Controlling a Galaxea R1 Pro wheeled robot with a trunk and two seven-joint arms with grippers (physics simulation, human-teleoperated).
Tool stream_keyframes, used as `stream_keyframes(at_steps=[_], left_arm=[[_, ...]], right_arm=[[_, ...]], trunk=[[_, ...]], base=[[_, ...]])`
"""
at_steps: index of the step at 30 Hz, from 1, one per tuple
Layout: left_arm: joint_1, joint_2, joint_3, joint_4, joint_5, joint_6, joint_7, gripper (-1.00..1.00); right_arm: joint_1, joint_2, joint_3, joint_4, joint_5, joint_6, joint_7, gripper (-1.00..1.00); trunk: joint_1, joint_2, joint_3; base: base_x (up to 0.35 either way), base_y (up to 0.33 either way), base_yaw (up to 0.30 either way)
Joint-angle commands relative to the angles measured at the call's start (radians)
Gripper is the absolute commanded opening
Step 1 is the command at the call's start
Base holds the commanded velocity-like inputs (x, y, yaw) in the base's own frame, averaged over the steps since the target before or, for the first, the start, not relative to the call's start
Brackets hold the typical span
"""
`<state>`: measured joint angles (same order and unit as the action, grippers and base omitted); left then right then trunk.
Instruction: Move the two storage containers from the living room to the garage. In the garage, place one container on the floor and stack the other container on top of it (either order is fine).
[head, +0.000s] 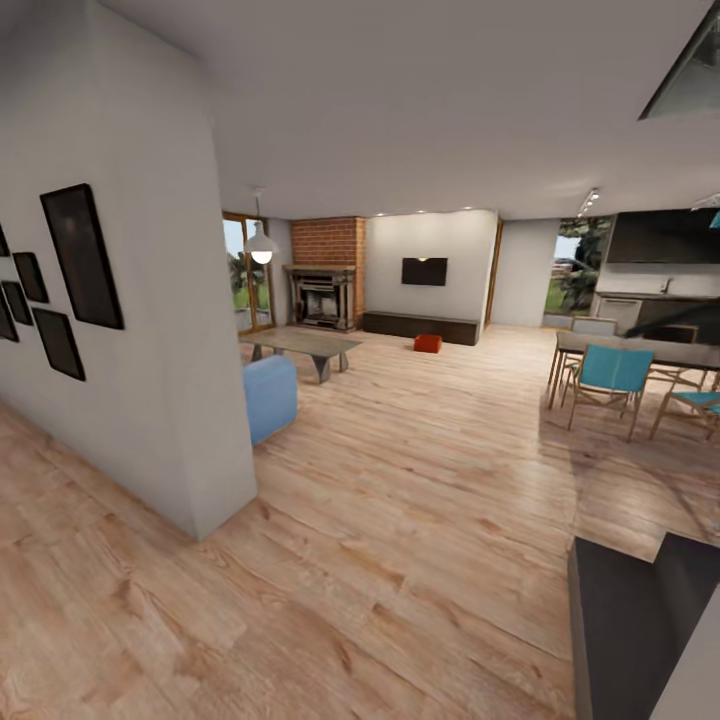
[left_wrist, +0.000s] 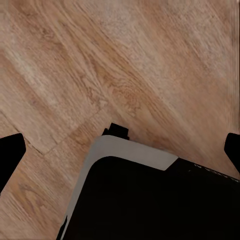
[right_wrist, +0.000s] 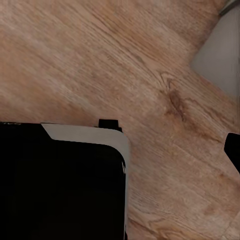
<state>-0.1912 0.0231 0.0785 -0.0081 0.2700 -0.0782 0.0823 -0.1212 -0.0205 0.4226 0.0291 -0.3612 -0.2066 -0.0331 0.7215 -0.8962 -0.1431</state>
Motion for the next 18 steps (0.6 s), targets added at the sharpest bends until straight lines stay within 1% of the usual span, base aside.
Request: stream_keyframes(at_steps=[1,18], left_arm=[[-0.001,0.0,0.007,0.0,0.0,-0.003,0.001,1.0],[-0.001,0.0,0.007,0.0,0.0,-0.002,0.001,1.0]], right_arm=[[-0.002,0.001,0.008,0.003,-0.007,-0.005,-0.001,1.0],[-0.002,0.001,0.01,0.003,-0.007,-0.005,-0.001,1.0]], trunk=[[0.001,-0.001,-0.001],[0.001,-0.001,-0.001]], base=[[0.322,0.0,-0.244],[0.322,0.0,-0.244]])
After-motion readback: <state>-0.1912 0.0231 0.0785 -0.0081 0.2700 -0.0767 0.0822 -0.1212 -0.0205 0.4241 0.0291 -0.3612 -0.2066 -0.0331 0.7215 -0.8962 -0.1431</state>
